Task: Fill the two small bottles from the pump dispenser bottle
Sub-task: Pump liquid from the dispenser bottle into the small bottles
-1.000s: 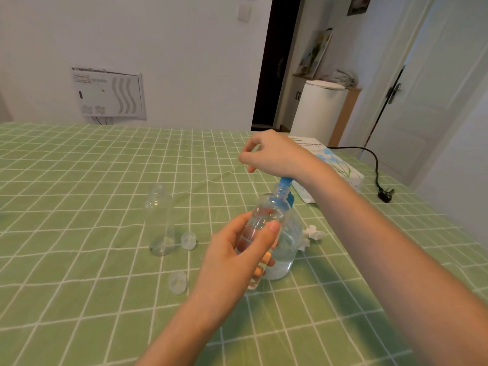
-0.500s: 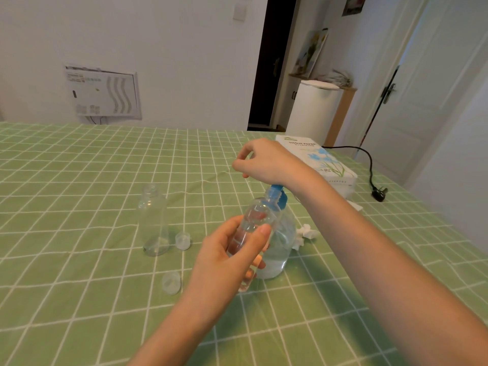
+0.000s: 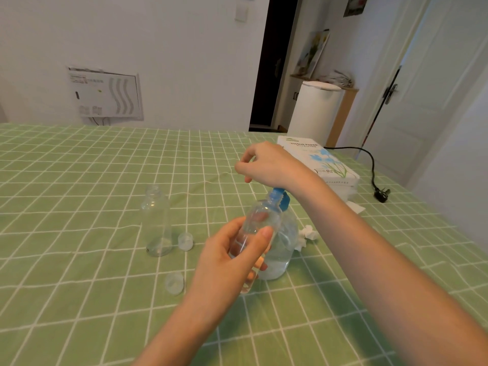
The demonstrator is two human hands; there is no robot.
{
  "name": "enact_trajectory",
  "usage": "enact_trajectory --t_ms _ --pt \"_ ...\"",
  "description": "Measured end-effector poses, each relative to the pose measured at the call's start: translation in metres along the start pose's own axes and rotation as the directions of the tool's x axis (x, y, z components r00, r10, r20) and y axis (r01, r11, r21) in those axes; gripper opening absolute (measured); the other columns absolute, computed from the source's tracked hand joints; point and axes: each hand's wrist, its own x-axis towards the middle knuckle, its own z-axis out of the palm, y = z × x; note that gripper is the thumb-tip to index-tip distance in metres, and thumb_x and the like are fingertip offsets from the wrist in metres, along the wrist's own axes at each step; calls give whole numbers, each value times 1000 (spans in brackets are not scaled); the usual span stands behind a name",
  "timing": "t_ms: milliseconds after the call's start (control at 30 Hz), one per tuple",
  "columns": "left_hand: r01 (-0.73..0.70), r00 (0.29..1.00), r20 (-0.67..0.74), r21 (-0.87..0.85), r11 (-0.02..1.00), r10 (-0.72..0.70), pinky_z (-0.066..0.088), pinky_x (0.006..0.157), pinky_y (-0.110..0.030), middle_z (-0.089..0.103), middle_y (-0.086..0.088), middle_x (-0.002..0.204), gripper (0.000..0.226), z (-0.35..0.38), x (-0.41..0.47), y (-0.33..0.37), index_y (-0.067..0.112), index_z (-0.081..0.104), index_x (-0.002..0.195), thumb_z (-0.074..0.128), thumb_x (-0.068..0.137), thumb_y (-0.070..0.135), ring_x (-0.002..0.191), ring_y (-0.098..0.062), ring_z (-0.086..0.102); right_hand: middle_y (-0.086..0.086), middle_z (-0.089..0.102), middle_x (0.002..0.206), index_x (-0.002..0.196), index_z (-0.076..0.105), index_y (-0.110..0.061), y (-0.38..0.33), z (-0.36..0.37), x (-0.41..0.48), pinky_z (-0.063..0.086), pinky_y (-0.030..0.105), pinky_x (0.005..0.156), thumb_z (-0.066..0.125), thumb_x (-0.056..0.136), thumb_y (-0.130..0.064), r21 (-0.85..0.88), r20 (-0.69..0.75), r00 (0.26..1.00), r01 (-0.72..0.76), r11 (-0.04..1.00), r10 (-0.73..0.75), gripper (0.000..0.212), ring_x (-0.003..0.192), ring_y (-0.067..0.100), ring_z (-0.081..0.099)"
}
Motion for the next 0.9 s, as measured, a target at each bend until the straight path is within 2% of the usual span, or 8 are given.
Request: enact_trajectory --t_ms 133,233,333,467,567,733,800,900 --pt "-11 1000 6 16 1000 11 43 46 -17 66 -2 71 31 -1 0 -1 39 68 89 62 63 54 59 -11 57 9 72 96 105 65 -8 0 -1 -1 38 24 55 52 89 -27 13 -5 1000 21 1000 -21 29 64 12 51" --pt "-25 1000 9 27 999 24 44 49 -15 68 -5 72 34 1 1 -1 42 67 91 61 61 57 59 -8 58 0 70 91 102 64 -18 -2 -7 1 36 23 51 52 90 -27 58 -71 996 61 996 -57 19 57 7 49" --pt "-32 999 3 34 999 32 45 50 -15 68 -11 78 37 0 1 0 43 67 90 60 59 61 59 -10 58 -2 69 90 104 63 -18 -4 -10 2 32 23 49 52 90 -27 63 -95 993 74 995 -68 20 53 3 44" --pt "-44 999 7 34 998 44 44 49 -13 69 -2 75 34 -2 3 1 45 67 88 59 59 61 59 -5 59 1 73 83 103 63 -17 -7 -10 1 33 22 47 52 90 -26 59 -45 997 69 996 -66 20 50 5 45" --pt "-44 999 4 25 999 44 42 47 -13 67 4 70 35 -3 3 2 41 68 87 60 59 59 57 -5 58 -2 71 78 103 62 -17 -8 -8 2 34 23 50 52 89 -28 71 -32 998 55 996 -53 20 57 7 49" --pt "-30 1000 -2 18 999 30 42 45 -17 64 -4 68 35 -2 3 1 36 69 88 63 60 57 59 -15 56 -5 69 75 105 60 -18 -4 -4 0 42 22 58 52 89 -30 92 3 1000 20 996 -20 22 76 14 60" --pt "-30 1000 -2 22 999 30 42 45 -17 64 -3 68 35 -2 2 2 36 69 87 63 60 57 59 -15 56 -4 70 77 106 60 -18 -4 -5 -1 42 22 57 52 89 -30 90 -2 1000 24 996 -24 21 76 13 60" --pt "-18 1000 5 30 999 18 42 46 -16 65 -3 69 29 -2 1 -1 38 69 87 65 65 57 59 -12 57 -1 72 79 106 61 -19 -3 -3 -1 39 23 53 52 89 -28 79 -11 999 50 996 -50 21 64 7 56"
